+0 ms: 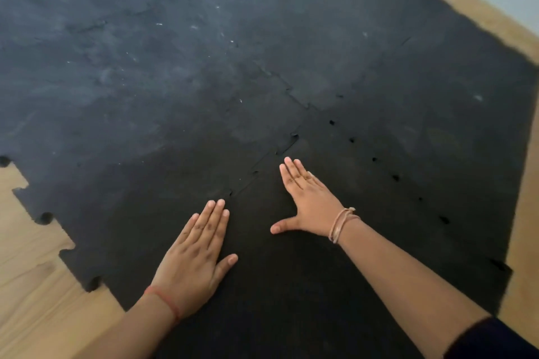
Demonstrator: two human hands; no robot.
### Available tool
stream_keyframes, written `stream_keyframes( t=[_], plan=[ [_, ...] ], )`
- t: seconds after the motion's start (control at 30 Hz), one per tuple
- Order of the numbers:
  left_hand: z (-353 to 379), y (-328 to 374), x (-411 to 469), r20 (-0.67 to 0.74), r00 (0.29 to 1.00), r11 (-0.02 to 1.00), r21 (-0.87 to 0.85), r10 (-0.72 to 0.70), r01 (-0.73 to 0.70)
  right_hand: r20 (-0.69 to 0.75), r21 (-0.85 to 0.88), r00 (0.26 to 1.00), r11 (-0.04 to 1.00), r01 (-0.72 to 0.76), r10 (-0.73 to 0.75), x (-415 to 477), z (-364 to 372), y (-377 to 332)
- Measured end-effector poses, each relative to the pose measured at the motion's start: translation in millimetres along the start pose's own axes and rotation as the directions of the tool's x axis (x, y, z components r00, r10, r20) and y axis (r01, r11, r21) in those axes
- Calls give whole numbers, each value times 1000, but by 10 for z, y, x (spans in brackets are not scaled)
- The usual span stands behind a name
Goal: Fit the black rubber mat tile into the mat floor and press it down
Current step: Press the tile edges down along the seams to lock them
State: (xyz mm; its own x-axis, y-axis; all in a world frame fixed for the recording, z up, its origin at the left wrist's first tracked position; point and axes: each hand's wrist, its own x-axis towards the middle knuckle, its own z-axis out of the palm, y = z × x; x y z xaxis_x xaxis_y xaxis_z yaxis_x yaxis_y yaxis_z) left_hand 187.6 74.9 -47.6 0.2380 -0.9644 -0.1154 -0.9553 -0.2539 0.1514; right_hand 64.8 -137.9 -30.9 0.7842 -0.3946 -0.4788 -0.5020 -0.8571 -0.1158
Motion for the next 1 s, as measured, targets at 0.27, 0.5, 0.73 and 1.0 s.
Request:
stream_keyframes(
  t=[0.27, 0.5, 0.73, 1.0],
  plan=[
    [-3, 38, 340, 99, 994, 998, -23, 54, -52, 108, -45, 990, 995, -90, 94, 114, -112, 145],
    [-73, 217, 612, 53, 998, 999, -47, 23, -21, 98, 19, 987, 992, -127, 125, 99, -146, 105],
    [92, 300, 1160, 55, 992, 992, -59, 112, -108, -5, 29, 974, 974, -225, 225, 153, -197, 262],
    [80, 310, 1162, 117, 988, 991, -95, 103, -92, 128, -64, 969, 976, -206, 213, 404, -308, 247]
  ],
)
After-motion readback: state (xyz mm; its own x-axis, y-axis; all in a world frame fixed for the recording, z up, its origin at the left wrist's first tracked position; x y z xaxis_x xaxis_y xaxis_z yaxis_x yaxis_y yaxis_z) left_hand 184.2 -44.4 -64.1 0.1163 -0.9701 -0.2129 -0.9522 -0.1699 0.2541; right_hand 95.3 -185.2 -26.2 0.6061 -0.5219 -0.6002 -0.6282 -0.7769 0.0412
